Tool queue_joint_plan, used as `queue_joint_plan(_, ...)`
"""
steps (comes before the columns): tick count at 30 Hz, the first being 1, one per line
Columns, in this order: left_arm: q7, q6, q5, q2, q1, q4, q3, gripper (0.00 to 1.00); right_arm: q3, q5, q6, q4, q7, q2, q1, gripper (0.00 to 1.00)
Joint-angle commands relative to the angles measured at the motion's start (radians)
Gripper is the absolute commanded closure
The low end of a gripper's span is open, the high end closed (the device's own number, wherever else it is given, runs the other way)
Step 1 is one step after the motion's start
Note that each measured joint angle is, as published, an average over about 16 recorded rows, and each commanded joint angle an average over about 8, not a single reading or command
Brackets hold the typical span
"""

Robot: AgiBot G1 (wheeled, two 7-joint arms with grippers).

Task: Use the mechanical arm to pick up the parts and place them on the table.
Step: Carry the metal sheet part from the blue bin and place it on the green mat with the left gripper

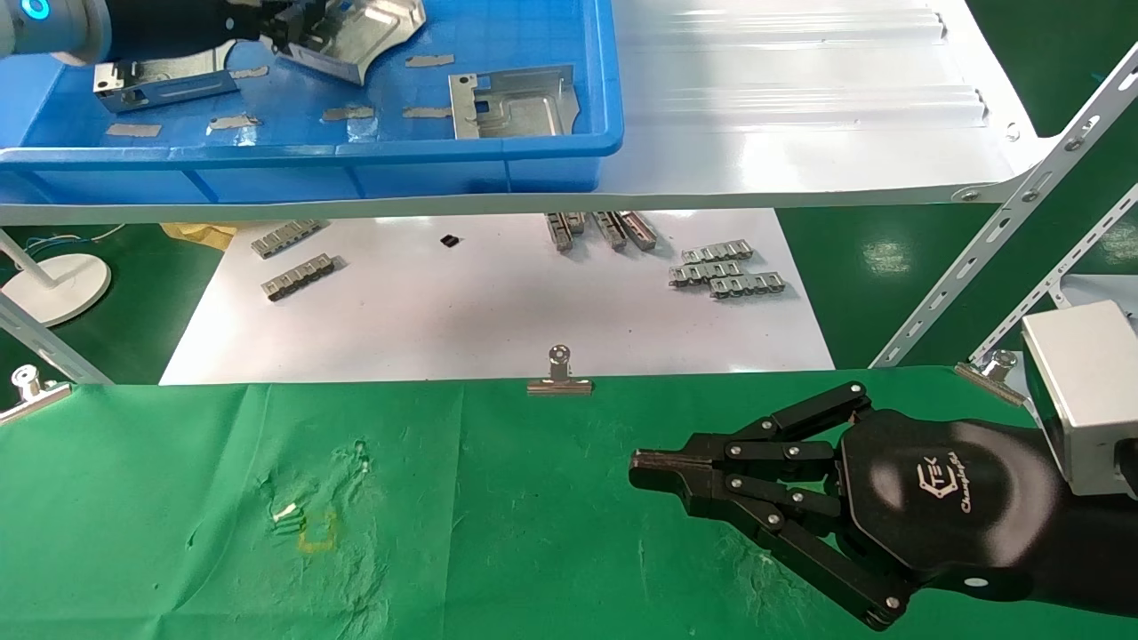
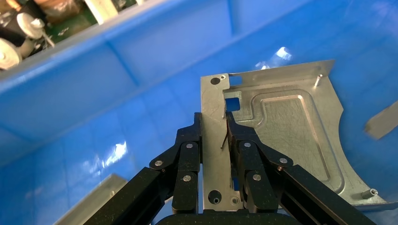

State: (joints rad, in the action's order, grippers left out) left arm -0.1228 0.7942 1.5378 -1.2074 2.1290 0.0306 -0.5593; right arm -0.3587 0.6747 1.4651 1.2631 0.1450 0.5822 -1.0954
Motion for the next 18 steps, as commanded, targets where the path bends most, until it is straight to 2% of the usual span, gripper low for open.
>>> queue_joint_plan(1, 0.004, 0.007, -0.008, 0.004, 0.007, 0.007, 0.005, 1.00, 0.000, 0.000, 0.000, 0.000, 0.000, 0.000, 0.000, 0.00)
queue_joint_plan(7, 0.091, 0.204, -0.052, 0.071, 0.013, 0.054, 0.032, 1.00, 0.000, 0.000, 0.000, 0.000, 0.000, 0.000, 0.000, 0.00)
queue_joint_plan(15, 0.299, 0.630, -0.144, 0.196, -0.011, 0.136, 0.079, 1.00, 0.000, 0.000, 0.000, 0.000, 0.000, 0.000, 0.000, 0.00)
queue_joint_plan(18, 0.369, 0.742, -0.181, 0.232, -0.022, 0.150, 0.094, 1.00, 0.000, 0.000, 0.000, 0.000, 0.000, 0.000, 0.000, 0.00)
